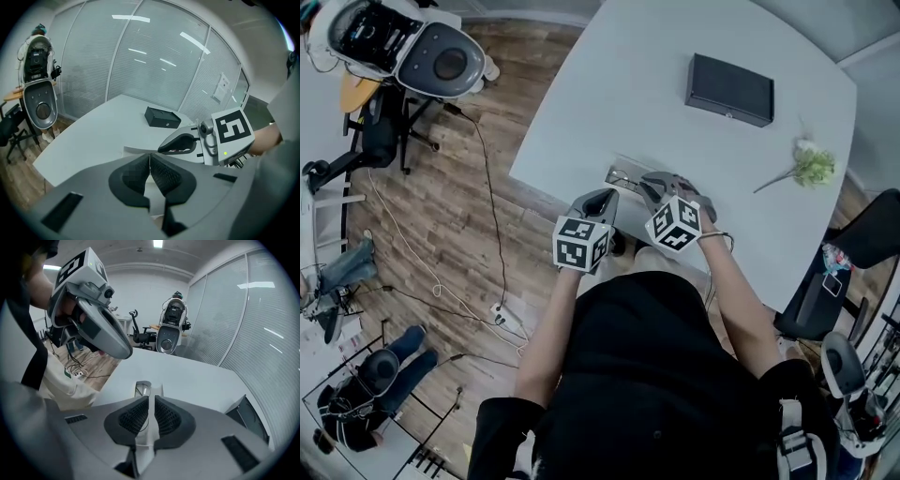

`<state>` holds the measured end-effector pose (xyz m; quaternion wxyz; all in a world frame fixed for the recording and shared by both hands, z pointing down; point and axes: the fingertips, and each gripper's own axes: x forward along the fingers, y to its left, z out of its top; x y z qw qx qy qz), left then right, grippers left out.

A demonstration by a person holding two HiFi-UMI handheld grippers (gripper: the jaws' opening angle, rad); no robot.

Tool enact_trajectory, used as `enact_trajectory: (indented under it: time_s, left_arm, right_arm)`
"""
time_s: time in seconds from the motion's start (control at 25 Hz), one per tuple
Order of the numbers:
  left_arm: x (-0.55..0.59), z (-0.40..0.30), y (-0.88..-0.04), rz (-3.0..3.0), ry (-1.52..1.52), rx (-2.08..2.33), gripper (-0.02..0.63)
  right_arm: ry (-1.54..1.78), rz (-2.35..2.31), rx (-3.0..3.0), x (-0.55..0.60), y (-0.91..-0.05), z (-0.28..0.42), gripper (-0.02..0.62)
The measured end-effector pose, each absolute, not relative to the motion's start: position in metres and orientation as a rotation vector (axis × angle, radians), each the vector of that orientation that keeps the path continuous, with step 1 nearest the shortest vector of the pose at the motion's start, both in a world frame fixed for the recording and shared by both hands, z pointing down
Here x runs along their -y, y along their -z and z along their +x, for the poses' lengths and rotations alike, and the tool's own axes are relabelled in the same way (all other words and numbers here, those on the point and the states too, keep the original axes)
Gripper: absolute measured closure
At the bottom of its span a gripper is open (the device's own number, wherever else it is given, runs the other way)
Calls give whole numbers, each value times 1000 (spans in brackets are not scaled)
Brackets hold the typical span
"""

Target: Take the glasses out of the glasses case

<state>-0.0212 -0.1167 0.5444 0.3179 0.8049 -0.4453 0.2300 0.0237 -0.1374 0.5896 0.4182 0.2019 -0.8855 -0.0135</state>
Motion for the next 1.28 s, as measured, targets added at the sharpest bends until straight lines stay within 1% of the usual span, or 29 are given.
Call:
enact_trajectory:
  time_s: [0.24,0.32,0.4,0.64,0.68,0.76,0.88,0.96,1.28]
  left_arm:
    - [112,-29,-545,2093,-597,1181,581]
    - [109,-33,-546,2084,-596,1183,581]
    - [107,-37,-548,2073,-601,1184,581]
    - [107,-37,-561,2043,-591,1179,581]
    - [107,-37,-562,2040,-589,1179,581]
    - [107,-38,-564,2032,-585,1178,581]
    - [105,-41,-567,2018,-583,1180,581]
    - [104,-44,-570,2009,-582,1185,581]
    - [102,-51,-573,1995,-574,1192,581]
  right_arm:
    - [-19,453,2217,131,-609,7,538]
    - [-40,444,2209,132,-616,3,530]
    - [-63,435,2201,134,-624,1,503]
    - [-80,432,2177,145,-643,-1,501]
    - [-76,438,2170,148,-644,-1,490]
    - [-76,449,2163,155,-646,0,488]
    - [-48,452,2164,158,-648,-1,450]
    - [-12,452,2163,158,-650,-4,439]
    - [41,433,2163,152,-639,-9,440]
